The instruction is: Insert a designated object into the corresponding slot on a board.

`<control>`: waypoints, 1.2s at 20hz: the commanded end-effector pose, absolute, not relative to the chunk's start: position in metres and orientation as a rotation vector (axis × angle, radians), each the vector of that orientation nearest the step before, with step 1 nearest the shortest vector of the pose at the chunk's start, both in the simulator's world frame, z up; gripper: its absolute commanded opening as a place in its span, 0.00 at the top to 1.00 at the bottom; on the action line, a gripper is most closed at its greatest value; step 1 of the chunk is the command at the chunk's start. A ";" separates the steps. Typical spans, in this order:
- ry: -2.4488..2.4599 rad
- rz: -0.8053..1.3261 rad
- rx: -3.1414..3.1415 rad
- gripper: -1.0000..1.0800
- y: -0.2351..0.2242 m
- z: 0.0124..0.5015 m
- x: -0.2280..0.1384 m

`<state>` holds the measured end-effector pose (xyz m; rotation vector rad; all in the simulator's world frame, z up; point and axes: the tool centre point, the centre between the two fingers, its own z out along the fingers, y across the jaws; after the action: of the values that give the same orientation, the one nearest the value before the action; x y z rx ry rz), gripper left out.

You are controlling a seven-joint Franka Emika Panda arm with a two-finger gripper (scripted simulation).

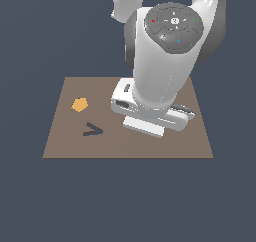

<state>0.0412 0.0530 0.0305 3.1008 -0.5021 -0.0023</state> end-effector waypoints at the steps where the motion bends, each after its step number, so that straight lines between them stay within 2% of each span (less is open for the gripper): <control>1: -0.502 0.000 3.101 1.00 0.053 0.030 0.042; 24: -0.378 -0.001 3.119 1.00 0.063 0.034 0.038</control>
<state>0.0390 0.0599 0.0332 3.1141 -0.4122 -0.0015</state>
